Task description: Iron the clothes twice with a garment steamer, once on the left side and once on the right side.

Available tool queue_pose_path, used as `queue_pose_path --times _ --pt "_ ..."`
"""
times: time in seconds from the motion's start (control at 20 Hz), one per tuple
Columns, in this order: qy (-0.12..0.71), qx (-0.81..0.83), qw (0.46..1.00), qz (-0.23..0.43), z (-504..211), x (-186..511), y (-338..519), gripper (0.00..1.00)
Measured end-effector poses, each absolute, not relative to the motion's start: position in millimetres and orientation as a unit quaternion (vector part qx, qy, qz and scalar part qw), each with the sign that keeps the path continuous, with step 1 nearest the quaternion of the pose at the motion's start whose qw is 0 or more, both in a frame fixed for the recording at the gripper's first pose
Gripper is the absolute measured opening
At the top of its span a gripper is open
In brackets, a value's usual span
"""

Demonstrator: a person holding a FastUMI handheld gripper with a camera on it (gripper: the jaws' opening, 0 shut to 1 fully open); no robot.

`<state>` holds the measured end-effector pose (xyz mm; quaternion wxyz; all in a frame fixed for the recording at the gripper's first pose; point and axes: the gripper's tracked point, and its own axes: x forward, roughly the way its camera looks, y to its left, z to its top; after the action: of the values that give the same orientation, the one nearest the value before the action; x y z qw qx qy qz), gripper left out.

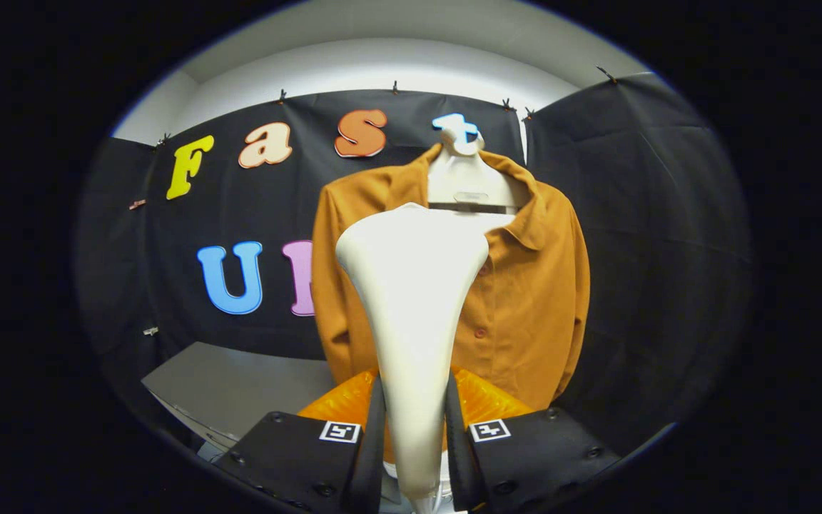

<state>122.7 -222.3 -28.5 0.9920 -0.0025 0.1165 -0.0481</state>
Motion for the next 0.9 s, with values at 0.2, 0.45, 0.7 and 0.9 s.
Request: queue_pose_path --times 0.2,0.45,0.7,0.9 --pt "0.089 0.012 0.996 -0.02 -6 118 -172 0.41" --pt "0.067 0.019 0.997 0.03 11 99 -106 0.41" --pt "0.058 0.025 0.996 0.064 15 71 -53 0.41" --pt "0.059 0.019 0.996 0.061 13 50 -29 0.41"
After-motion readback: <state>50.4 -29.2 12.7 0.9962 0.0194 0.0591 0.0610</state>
